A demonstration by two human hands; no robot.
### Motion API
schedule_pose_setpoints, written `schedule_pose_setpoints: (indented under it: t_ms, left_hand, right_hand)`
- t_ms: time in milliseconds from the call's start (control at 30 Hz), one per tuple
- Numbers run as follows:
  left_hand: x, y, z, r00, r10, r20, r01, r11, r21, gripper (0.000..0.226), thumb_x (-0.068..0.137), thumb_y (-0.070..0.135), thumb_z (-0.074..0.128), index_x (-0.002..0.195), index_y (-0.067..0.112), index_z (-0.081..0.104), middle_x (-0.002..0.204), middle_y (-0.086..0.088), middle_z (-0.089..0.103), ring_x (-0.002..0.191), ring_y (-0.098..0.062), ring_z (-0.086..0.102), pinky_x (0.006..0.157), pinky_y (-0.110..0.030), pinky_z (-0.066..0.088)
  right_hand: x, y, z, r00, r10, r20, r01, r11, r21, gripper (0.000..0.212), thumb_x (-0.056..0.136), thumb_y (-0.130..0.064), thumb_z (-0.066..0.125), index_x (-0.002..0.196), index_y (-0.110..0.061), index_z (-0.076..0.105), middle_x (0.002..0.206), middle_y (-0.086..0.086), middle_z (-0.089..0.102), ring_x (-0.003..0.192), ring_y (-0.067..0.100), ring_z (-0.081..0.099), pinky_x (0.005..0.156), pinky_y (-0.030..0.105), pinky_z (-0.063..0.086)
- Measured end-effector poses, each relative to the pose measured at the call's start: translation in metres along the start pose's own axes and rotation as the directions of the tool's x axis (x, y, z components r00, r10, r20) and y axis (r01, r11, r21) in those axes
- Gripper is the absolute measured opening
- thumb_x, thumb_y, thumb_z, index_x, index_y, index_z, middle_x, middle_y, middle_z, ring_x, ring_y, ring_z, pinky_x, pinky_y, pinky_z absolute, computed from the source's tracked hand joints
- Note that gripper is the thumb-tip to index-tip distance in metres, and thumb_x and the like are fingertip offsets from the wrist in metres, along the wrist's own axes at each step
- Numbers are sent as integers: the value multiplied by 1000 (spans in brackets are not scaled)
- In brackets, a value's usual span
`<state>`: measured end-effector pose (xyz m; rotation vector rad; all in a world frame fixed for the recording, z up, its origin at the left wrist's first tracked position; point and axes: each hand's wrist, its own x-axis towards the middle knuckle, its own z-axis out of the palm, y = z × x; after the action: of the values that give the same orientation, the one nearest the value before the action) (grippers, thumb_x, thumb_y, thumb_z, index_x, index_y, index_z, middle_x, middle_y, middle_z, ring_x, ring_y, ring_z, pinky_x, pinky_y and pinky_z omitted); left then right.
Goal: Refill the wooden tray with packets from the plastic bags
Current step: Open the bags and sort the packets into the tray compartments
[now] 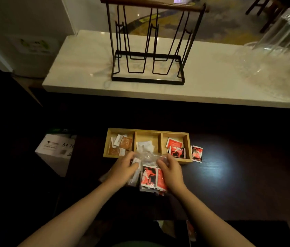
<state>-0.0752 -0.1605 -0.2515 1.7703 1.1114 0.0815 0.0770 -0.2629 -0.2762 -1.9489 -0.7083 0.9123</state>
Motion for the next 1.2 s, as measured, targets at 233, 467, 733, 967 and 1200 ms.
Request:
schedule_pose_setpoints:
  t_ms: [233, 467, 733, 967, 1200]
  left_hand:
    - [7, -12, 17, 984, 172, -49, -123, 850, 511, 79, 82, 18, 67, 144, 37, 23, 127, 3, 55, 120, -19, 49, 97, -36, 48]
    - [-11, -24, 24, 834, 552, 4, -340, 508, 792, 82, 68, 13, 78, 141, 12, 41, 124, -8, 63, 125, -34, 51, 105, -55, 41]
    - [-9, -40, 21, 865, 399, 304, -449, 344, 825, 69, 52, 22, 87, 117, 27, 66, 135, 3, 59, 135, -30, 43, 96, -44, 47]
    - [0, -32, 17, 794, 480, 372, -540, 276, 795, 33, 78, 38, 66, 109, 27, 68, 131, 5, 61, 133, -24, 43, 113, -43, 26]
    - [-17, 50, 32, 970, 240, 47, -243, 932, 267, 11, 94, 28, 52, 93, 26, 63, 90, 9, 65, 83, -9, 61, 71, -23, 49]
  right_hand:
    - [3, 43, -33, 997, 18, -80, -34, 980, -197, 5, 91, -16, 58, 92, -11, 60, 86, -5, 67, 76, 4, 64, 67, 25, 54]
    - [5, 47, -37, 988, 56, -142, -80, 982, -170, 22, 87, -9, 63, 81, -22, 46, 72, -9, 56, 66, 4, 54, 55, 18, 38]
    - [8, 46, -64, 974, 186, -131, -199, 975, -95, 25, 78, -30, 74, 86, -24, 51, 86, -5, 63, 76, 14, 63, 65, 33, 54]
    - [9, 11, -87, 909, 320, 266, -296, 947, -128, 16, 83, -20, 70, 94, -11, 63, 97, 9, 70, 84, 21, 68, 80, 39, 58]
    - [-9, -39, -72, 873, 231, 429, -311, 942, 125, 21, 81, -4, 67, 99, -11, 59, 89, 8, 61, 66, 15, 59, 60, 26, 50]
